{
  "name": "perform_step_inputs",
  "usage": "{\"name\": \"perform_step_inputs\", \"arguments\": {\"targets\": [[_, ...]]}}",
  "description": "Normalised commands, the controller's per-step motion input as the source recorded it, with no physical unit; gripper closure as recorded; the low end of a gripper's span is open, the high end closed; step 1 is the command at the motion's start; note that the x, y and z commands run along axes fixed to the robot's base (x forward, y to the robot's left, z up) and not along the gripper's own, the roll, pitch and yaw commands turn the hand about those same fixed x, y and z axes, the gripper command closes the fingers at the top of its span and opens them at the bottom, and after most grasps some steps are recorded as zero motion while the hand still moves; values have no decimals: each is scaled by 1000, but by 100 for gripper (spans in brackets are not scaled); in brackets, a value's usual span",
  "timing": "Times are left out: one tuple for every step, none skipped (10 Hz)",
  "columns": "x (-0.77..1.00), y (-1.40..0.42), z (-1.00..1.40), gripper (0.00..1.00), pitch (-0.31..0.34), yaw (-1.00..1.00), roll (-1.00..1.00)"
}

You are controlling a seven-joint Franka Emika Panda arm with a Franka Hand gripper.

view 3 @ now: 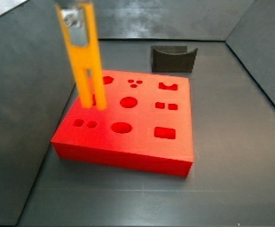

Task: Pick up the square-circle object. Move up. Place the square-circle object on the fixture. Regrasp the square-circle object. Rotate the square-circle object. Move to above the board. Insert the square-circle object.
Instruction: Insert the square-circle object.

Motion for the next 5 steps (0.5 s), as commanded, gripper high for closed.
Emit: {"name": "perform_step_inputs", "arguments": {"targets": [[-183, 0, -371, 100, -53, 0, 23], [-117, 6, -440, 100, -43, 11, 56], [-91, 0, -457, 100, -16, 63, 80], [-114, 0, -366, 100, 0, 97, 66], [-157, 0, -311, 100, 37, 129, 53]]}}
